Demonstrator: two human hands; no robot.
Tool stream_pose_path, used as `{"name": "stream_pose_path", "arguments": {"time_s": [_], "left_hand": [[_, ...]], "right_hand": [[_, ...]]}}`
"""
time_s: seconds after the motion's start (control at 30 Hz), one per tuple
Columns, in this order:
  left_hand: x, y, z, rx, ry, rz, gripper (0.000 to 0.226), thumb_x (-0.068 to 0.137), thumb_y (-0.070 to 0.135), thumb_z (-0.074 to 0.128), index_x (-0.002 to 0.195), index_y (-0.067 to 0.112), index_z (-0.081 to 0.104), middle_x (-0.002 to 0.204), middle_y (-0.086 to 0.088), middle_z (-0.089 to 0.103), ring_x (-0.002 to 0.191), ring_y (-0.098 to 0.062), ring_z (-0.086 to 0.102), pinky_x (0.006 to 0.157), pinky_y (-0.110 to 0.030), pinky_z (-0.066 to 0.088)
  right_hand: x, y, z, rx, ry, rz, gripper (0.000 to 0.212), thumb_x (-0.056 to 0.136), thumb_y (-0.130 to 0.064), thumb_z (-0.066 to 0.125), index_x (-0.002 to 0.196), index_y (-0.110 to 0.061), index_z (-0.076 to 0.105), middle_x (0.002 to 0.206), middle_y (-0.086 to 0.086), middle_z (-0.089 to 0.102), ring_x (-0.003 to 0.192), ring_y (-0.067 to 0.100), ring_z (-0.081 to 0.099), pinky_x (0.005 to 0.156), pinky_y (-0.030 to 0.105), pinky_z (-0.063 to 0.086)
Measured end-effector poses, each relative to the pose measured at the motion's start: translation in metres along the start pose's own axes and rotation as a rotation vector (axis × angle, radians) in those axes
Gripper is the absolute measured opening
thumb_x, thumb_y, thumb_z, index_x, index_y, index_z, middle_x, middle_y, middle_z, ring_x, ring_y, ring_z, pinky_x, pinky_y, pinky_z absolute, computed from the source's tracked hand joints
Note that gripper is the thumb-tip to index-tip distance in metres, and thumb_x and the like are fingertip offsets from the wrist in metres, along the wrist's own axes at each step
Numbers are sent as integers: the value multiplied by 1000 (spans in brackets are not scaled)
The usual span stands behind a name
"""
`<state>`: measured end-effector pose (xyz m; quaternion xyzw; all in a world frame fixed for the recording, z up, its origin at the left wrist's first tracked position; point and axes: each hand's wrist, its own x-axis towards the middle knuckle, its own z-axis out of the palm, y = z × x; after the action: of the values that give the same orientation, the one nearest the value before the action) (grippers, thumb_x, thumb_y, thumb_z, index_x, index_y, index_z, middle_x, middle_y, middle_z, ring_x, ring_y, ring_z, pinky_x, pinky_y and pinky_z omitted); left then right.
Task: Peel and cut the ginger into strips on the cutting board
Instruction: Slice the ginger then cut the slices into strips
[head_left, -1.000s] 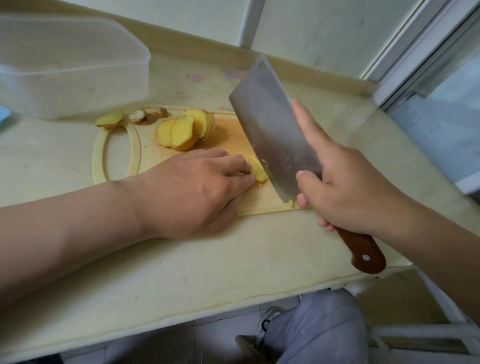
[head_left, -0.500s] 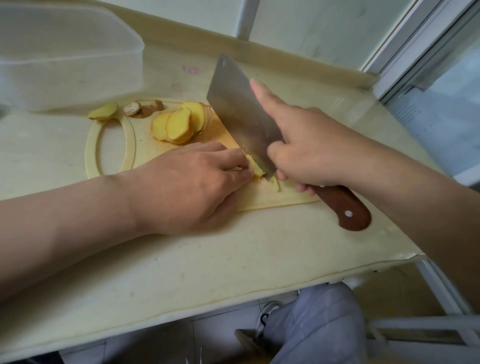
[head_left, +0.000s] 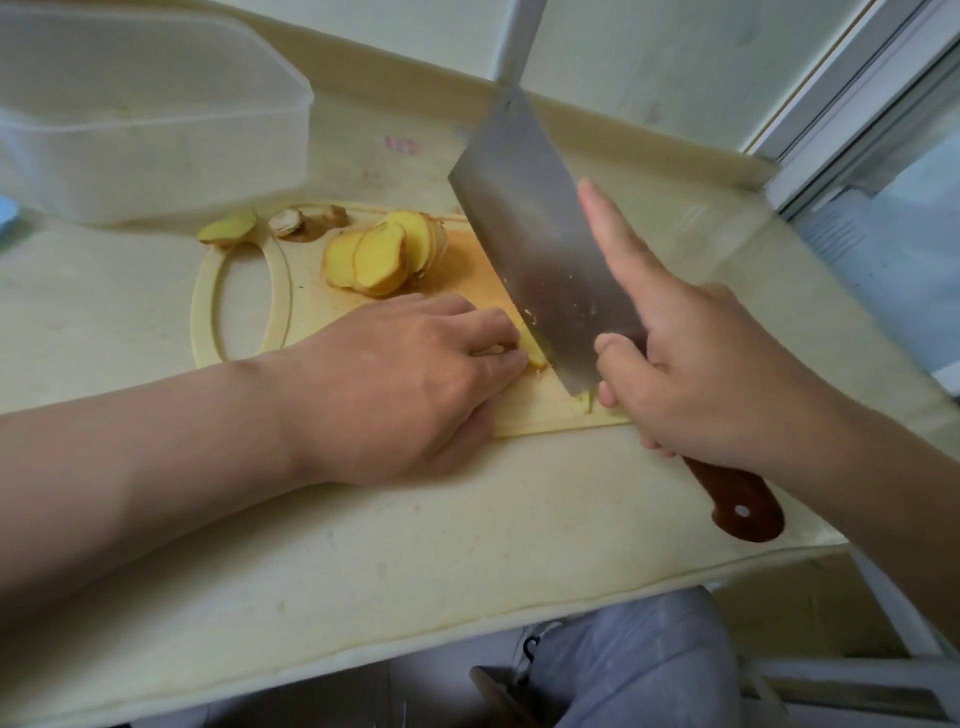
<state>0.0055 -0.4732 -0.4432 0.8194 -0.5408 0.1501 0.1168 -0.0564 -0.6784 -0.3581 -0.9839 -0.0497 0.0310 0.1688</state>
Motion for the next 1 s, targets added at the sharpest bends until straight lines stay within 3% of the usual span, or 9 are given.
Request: {"name": "stream_pose_path", "arguments": {"time_s": [0.23,0.37,0.5,0.63,0.77,1.0], "left_hand": [[1,0,-1,21,17,-6,45,99,31,39,122,4,67,116,-15,61,89,-35,58,78,-48,53],[0,1,-3,42,13,-7,46,101,33,38,125,5,66,116,-15,61,87,-35,57,77,-48,52],[-1,2,-4,56,54,-43,45,99,35,38,118,9,69,101,-14,57,79,-33,52,69,-49,50],[-1,4,-4,48,74,-67,50,102,36,32,117,9,71,92,-13,54,74,-31,49,67,-48,48],[-1,3,-2,55,78,-62,46,100,35,37,118,10,70,89,-12,53,71,-30,48,65,-46,46],[-1,3,-2,84,72,-74,45,101,37,37,118,12,70,86,-8,50,70,-28,45,65,-44,41]], "right_hand": [[33,-19,-12,-71,-184,33,94,96,-10,45,158,-62,-4,77,4,69,41,19,66,43,39,60],[40,-20,-6,-11,-109,22,96,94,-6,45,160,-58,-2,75,4,69,41,19,65,41,38,58],[8,-4,8,149,84,39,93,101,-12,47,155,-66,-6,74,14,71,52,28,66,51,49,60],[-12,4,12,174,128,47,96,103,-13,49,148,-76,-9,72,23,70,54,37,64,51,53,57],[-5,3,5,58,49,9,96,101,-14,47,148,-74,-11,69,15,71,51,30,64,55,50,59],[26,-13,-12,10,-180,59,94,98,-10,45,153,-70,-3,76,9,71,44,25,67,44,44,60]]}}
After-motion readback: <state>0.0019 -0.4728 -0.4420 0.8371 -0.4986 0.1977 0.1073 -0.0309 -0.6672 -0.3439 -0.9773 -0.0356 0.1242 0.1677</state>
